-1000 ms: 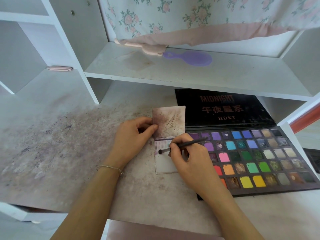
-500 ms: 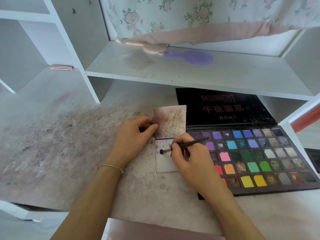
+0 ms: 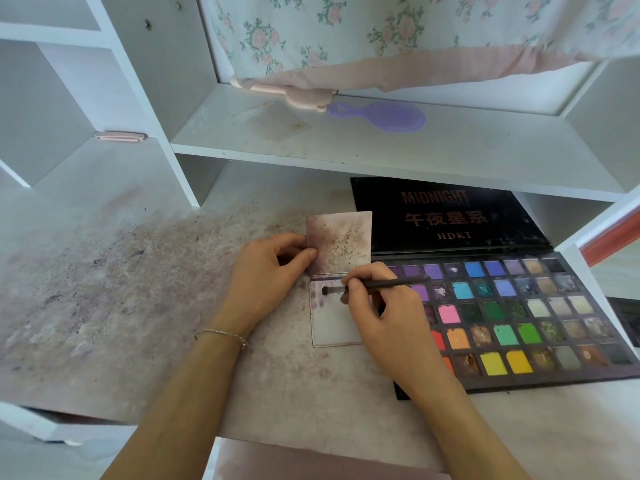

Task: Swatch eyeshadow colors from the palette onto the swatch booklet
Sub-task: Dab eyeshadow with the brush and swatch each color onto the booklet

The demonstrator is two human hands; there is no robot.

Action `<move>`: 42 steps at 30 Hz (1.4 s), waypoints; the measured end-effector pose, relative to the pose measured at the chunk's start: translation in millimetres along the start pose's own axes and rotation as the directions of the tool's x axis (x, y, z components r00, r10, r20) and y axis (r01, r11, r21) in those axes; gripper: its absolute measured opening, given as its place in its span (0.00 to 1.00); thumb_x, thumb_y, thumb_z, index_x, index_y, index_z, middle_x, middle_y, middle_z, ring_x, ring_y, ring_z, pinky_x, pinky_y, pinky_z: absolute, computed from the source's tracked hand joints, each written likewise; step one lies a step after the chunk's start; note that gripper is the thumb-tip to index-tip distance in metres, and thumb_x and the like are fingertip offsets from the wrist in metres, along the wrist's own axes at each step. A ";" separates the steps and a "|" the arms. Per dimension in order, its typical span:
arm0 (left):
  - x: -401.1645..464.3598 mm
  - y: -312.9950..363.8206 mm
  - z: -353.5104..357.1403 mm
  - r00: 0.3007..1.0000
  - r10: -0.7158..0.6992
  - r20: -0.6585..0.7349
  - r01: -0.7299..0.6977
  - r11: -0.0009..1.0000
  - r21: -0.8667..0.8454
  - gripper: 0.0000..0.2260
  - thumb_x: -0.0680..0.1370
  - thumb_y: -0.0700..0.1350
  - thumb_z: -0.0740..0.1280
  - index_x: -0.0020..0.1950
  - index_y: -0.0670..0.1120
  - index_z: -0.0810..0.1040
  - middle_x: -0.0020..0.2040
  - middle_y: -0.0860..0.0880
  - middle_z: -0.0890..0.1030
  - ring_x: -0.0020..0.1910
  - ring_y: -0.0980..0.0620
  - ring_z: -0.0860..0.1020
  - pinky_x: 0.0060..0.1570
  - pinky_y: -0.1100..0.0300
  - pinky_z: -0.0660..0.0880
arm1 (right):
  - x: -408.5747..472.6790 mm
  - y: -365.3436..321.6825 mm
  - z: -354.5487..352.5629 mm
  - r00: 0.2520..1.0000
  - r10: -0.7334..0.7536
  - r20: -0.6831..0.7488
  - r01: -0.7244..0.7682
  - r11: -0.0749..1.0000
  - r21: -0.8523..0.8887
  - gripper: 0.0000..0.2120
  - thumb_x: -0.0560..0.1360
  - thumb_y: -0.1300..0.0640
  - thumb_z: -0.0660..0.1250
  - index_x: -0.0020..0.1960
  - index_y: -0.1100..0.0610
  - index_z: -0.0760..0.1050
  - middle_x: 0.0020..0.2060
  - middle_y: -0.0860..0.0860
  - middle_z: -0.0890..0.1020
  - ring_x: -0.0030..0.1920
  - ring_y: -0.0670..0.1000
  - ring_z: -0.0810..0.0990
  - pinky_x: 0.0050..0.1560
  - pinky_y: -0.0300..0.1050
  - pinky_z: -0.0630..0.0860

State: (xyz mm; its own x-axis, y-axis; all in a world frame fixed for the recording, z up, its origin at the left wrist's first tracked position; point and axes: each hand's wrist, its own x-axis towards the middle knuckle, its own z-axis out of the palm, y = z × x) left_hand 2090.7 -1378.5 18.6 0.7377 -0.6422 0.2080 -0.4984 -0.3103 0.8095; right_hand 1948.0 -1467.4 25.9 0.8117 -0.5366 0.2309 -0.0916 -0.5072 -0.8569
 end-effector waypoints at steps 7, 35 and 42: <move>0.1 -1.1 0.1 1.000 -0.013 0.000 0.013 1.000 -0.004 0.05 0.73 0.44 0.69 0.47 0.49 0.82 0.35 0.62 0.79 0.36 0.68 0.77 0.37 0.78 0.69 | -0.4 -4.1 -4.4 0.995 0.005 -0.095 0.011 0.987 0.161 0.12 0.73 0.57 0.58 0.49 0.42 0.73 0.45 0.43 0.80 0.48 0.41 0.78 0.48 0.33 0.75; -1.3 1.7 0.2 1.000 0.020 -0.008 -0.020 1.000 0.001 0.09 0.73 0.40 0.69 0.45 0.54 0.79 0.37 0.61 0.79 0.36 0.72 0.76 0.41 0.80 0.69 | -46.9 36.8 -80.0 0.952 0.052 -0.302 -0.086 0.991 -0.099 0.08 0.69 0.59 0.59 0.38 0.46 0.70 0.34 0.43 0.76 0.37 0.39 0.75 0.34 0.25 0.68; -2.2 3.9 0.1 1.000 0.017 -0.015 -0.017 1.000 -0.014 0.10 0.73 0.39 0.69 0.43 0.55 0.78 0.37 0.62 0.79 0.36 0.72 0.76 0.40 0.81 0.68 | -46.1 37.7 -80.2 0.937 0.088 -0.338 -0.114 0.992 -0.059 0.08 0.67 0.59 0.59 0.35 0.48 0.71 0.30 0.45 0.75 0.33 0.40 0.75 0.29 0.26 0.67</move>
State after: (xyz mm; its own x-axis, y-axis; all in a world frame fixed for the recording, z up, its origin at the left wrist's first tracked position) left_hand 2087.1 -1378.4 21.3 0.7360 -0.6368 0.2297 -0.5046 -0.2898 0.8133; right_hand 1860.8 -1516.0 19.9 0.5573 -0.7755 0.2968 -0.2176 -0.4813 -0.8491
